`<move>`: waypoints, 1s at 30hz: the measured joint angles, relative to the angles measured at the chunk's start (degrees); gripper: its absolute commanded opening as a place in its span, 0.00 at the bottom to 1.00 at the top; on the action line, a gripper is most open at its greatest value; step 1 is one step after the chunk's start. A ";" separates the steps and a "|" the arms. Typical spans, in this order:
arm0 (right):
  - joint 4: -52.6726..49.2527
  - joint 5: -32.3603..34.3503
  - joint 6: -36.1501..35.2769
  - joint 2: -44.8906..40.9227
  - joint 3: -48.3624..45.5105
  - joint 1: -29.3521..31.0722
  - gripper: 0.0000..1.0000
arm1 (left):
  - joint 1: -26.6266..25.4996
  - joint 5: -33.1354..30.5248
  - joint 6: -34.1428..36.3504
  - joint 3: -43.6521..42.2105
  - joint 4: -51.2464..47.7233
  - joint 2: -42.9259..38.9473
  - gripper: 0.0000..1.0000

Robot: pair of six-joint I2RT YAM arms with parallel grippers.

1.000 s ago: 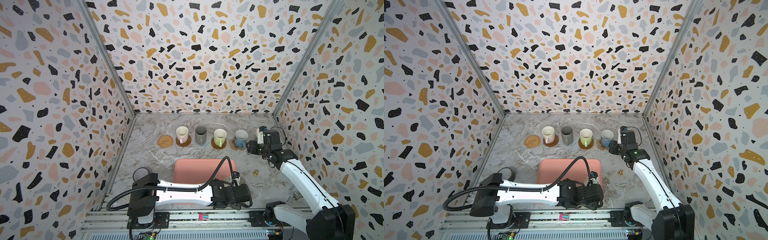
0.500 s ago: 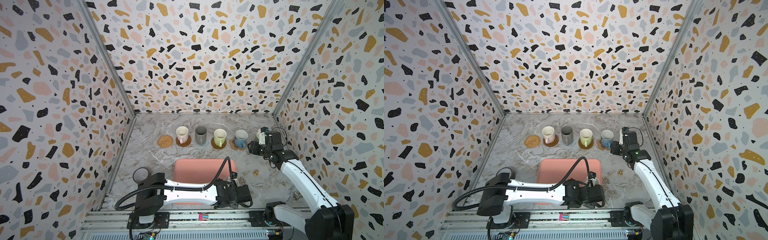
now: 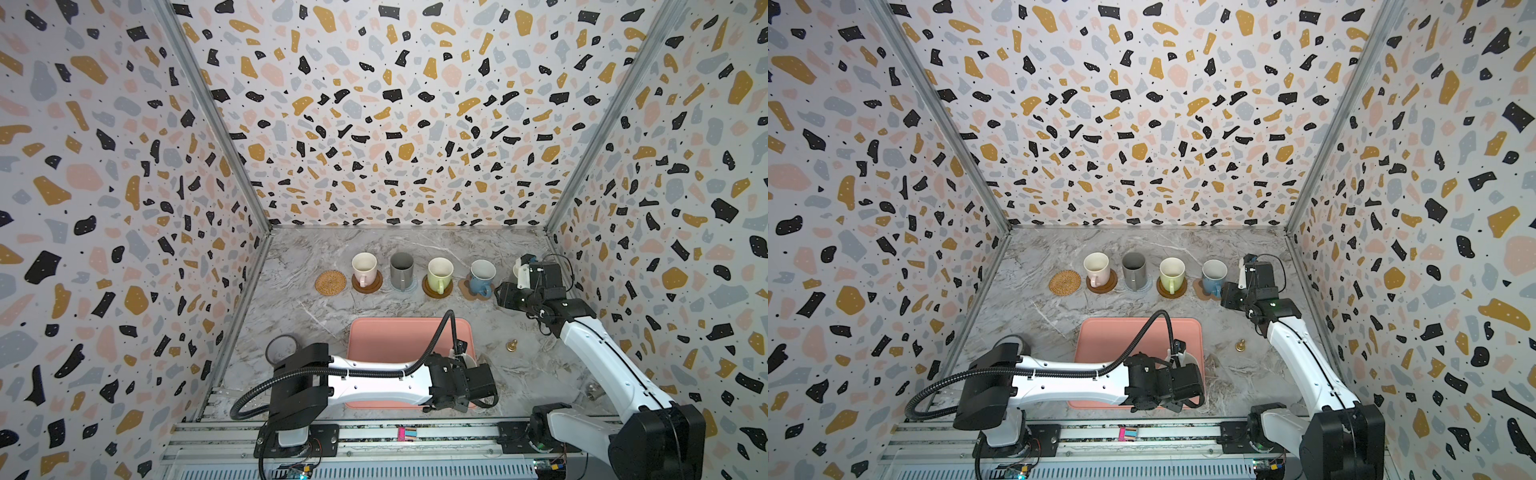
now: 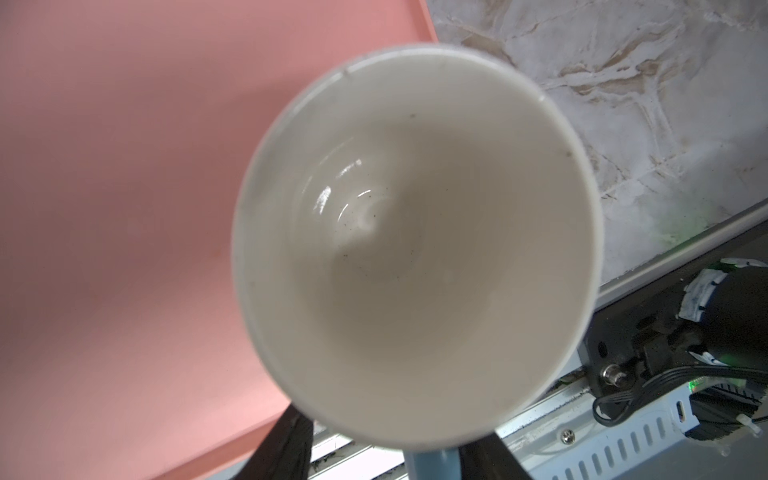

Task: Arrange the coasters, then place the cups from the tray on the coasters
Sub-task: 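Lower left gripper onto the blue-handled mug's rim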

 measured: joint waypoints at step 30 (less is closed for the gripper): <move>-0.04 0.09 0.26 0.00 0.00 -0.11 0.57 | 0.66 -0.70 4.94 0.02 1.16 3.17 0.36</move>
